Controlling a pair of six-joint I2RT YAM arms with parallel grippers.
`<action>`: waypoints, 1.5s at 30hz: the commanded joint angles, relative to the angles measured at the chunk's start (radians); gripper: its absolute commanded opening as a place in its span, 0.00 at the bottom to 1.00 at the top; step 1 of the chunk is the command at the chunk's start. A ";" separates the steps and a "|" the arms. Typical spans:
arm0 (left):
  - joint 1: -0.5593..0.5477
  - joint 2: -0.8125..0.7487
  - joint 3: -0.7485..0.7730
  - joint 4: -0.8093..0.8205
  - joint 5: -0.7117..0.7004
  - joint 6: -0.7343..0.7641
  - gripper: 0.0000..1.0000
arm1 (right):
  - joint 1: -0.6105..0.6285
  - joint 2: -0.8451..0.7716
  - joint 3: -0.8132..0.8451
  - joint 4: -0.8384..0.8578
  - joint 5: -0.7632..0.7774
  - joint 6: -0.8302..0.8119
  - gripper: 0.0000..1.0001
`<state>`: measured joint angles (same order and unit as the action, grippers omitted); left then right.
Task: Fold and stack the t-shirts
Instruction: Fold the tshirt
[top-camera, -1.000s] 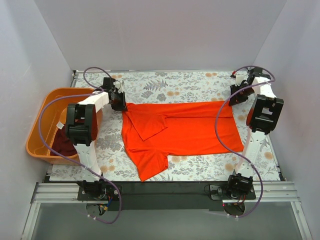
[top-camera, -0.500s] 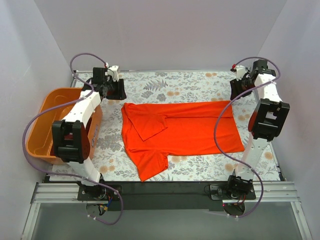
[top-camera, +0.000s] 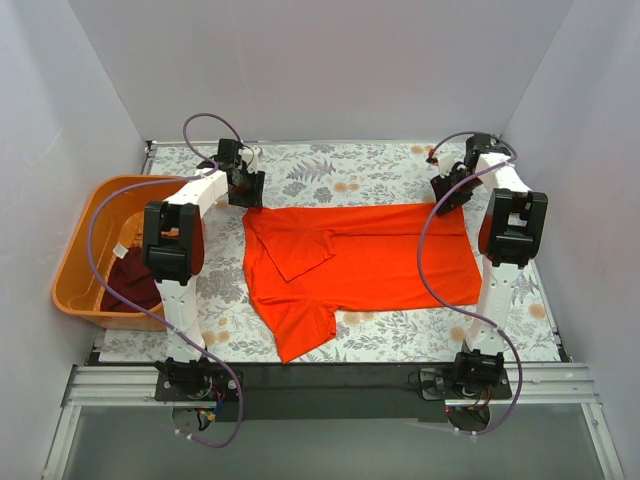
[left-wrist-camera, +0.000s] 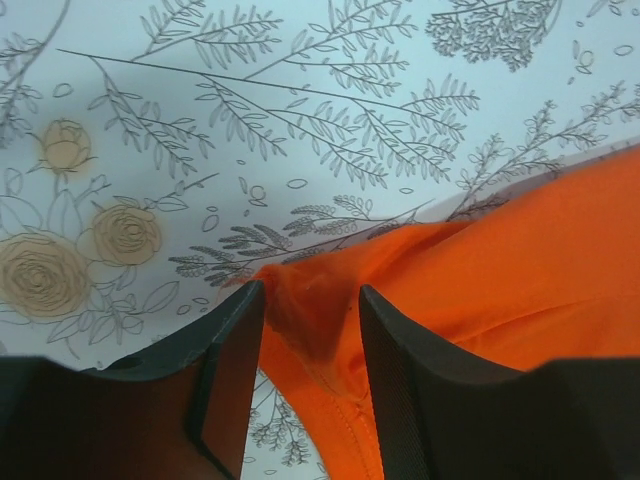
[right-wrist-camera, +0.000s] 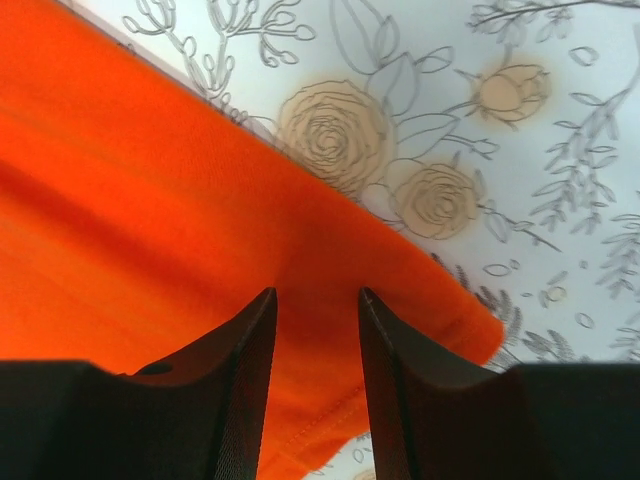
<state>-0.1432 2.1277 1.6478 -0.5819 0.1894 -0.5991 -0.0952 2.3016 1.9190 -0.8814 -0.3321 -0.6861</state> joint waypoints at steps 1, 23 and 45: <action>0.001 -0.029 0.004 -0.010 -0.086 0.024 0.41 | 0.003 0.010 0.034 0.010 0.041 -0.020 0.45; 0.010 0.112 0.153 0.044 -0.252 0.016 0.01 | 0.015 0.071 0.049 0.133 0.183 0.029 0.42; -0.015 -0.650 -0.297 -0.242 0.441 0.369 0.85 | 0.014 -0.709 -0.434 -0.122 -0.076 -0.314 0.97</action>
<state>-0.1360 1.5623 1.5002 -0.7113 0.4896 -0.3698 -0.0784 1.6066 1.6253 -0.8383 -0.3805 -0.8536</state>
